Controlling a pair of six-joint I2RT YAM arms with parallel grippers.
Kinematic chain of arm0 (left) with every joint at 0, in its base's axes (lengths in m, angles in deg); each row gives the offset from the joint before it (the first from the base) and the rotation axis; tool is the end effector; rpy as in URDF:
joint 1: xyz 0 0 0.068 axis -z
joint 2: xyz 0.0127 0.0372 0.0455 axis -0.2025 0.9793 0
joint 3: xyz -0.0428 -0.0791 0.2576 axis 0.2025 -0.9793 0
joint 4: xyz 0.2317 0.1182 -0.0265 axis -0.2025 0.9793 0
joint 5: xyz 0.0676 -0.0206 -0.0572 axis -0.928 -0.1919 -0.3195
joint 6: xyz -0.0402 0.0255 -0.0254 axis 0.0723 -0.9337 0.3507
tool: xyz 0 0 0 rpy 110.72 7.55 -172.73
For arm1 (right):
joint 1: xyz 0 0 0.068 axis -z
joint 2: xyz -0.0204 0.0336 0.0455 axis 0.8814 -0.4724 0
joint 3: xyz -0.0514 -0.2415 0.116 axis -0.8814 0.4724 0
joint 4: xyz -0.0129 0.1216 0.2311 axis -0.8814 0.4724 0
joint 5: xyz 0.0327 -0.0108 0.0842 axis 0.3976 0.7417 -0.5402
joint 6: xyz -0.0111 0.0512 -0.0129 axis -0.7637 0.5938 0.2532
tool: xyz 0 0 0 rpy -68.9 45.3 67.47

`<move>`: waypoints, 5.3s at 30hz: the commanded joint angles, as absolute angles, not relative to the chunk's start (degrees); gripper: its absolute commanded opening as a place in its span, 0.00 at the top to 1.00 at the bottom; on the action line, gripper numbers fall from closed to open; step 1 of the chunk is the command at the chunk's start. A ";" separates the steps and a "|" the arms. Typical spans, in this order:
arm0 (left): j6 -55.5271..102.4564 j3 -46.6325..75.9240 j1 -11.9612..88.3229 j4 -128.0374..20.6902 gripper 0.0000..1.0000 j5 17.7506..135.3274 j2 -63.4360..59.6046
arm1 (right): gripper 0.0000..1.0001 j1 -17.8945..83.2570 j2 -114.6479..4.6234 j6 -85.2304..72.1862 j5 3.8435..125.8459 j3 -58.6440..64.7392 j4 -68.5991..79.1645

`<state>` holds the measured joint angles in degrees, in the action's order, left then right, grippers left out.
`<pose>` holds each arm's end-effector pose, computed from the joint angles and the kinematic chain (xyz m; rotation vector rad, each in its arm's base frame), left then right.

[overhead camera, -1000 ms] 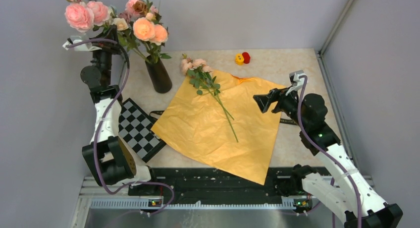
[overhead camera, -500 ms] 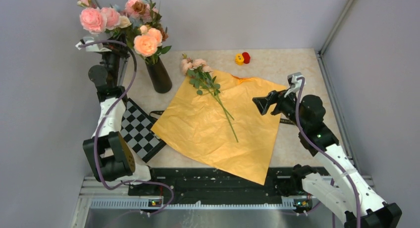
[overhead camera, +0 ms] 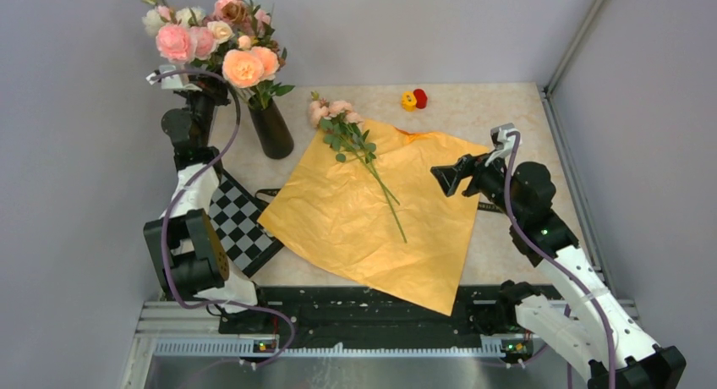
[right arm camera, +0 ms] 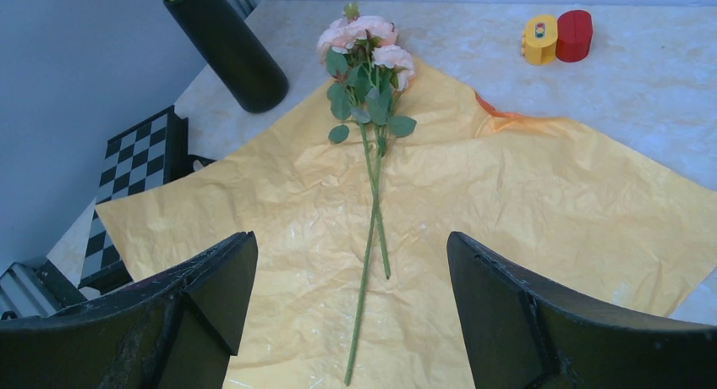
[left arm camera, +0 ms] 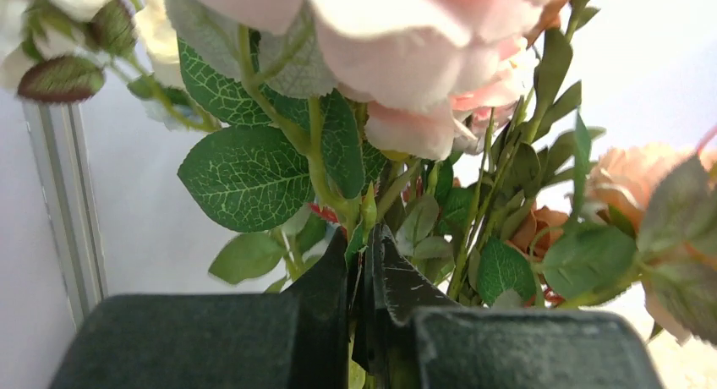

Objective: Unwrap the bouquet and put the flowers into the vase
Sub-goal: Insert the fake flower into the vase, then pick up the fake flower from the wrapping paper.

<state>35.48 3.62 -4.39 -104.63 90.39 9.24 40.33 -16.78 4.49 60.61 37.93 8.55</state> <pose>0.3362 0.0830 0.3758 -0.0383 1.1315 -0.3269 0.1665 0.0734 0.3327 -0.2150 1.7062 0.6866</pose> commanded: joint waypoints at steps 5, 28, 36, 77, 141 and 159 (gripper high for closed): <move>32.50 2.35 -3.81 -103.05 1.00 92.75 9.60 | 0.16 41.07 -16.88 4.91 59.73 38.34 5.21; 30.22 -0.62 -1.90 -100.56 0.88 91.96 13.33 | 0.16 41.06 -17.45 4.95 58.42 38.60 5.04; 29.23 -1.84 -1.85 -99.36 0.72 90.67 10.22 | 0.16 41.07 -17.02 4.89 58.34 39.28 4.45; 26.42 4.33 -1.90 -31.86 0.02 83.44 -21.19 | 0.32 29.16 -28.24 4.69 71.75 37.71 14.00; 30.17 -4.26 -0.49 -33.55 0.01 93.56 -19.45 | 0.72 18.57 -78.82 6.18 84.73 6.88 26.21; 30.34 -4.35 -0.45 -33.73 0.01 94.39 -19.19 | 0.72 21.25 -78.37 3.52 82.23 7.41 25.58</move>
